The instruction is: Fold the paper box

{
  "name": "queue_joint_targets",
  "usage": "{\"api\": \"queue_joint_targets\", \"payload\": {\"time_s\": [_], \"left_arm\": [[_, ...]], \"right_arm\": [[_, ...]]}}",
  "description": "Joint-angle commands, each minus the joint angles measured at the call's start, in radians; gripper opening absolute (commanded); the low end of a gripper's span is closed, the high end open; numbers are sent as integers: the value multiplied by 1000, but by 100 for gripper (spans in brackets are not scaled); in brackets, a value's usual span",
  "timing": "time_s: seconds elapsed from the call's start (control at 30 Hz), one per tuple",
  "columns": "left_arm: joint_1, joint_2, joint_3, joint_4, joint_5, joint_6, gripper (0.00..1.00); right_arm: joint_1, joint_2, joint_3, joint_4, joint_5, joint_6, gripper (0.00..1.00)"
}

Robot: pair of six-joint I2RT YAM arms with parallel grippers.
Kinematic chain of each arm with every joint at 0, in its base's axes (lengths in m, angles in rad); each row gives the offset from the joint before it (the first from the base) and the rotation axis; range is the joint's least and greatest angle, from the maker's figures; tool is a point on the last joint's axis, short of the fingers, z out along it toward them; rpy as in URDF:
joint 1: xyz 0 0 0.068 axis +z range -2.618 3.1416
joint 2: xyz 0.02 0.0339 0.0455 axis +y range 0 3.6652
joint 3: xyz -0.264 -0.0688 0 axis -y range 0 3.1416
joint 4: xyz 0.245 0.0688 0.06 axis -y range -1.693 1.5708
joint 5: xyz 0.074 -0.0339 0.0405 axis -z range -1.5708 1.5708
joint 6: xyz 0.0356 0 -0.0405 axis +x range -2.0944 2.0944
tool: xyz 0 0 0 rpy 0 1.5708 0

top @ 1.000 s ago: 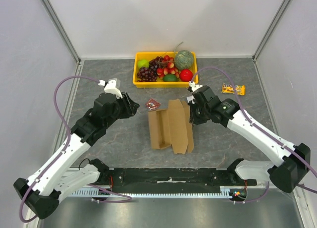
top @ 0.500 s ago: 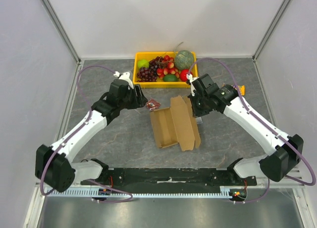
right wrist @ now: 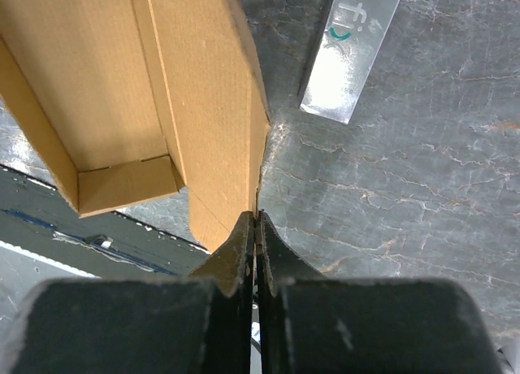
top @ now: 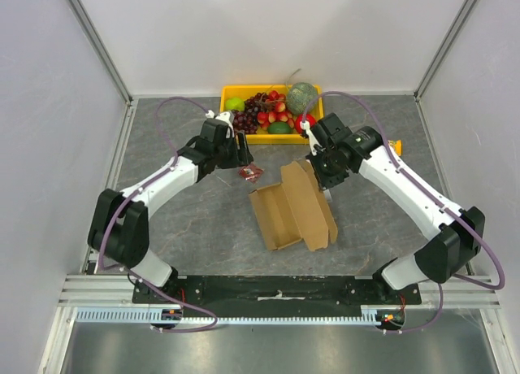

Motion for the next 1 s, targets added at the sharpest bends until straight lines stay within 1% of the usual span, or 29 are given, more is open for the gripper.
{"api": "queue_joint_targets", "payload": {"time_s": [0.0, 0.07, 0.23, 0.33, 0.5, 0.57, 0.63, 0.87, 0.97], "left_arm": [[13, 67, 72, 58, 0, 39, 72], [18, 95, 84, 67, -4, 45, 72], [27, 158, 119, 63, -15, 70, 72], [38, 178, 124, 75, -6, 88, 72], [49, 221, 139, 77, 11, 131, 71], [50, 236, 139, 81, 17, 146, 71], [52, 261, 149, 80, 25, 163, 71], [53, 353, 190, 83, 51, 177, 71], [53, 389, 213, 83, 66, 173, 71]], "right_arm": [[-4, 18, 104, -91, 16, -35, 4], [-4, 29, 118, -105, 16, -31, 4], [3, 75, 199, -156, 80, -20, 3], [9, 97, 227, -162, 74, -17, 3], [41, 149, 242, -176, 59, 6, 6], [55, 167, 258, -177, 66, 11, 11], [59, 178, 272, -176, 69, 12, 11], [59, 183, 264, -171, 94, 12, 10], [59, 175, 241, -156, 86, 14, 9]]}}
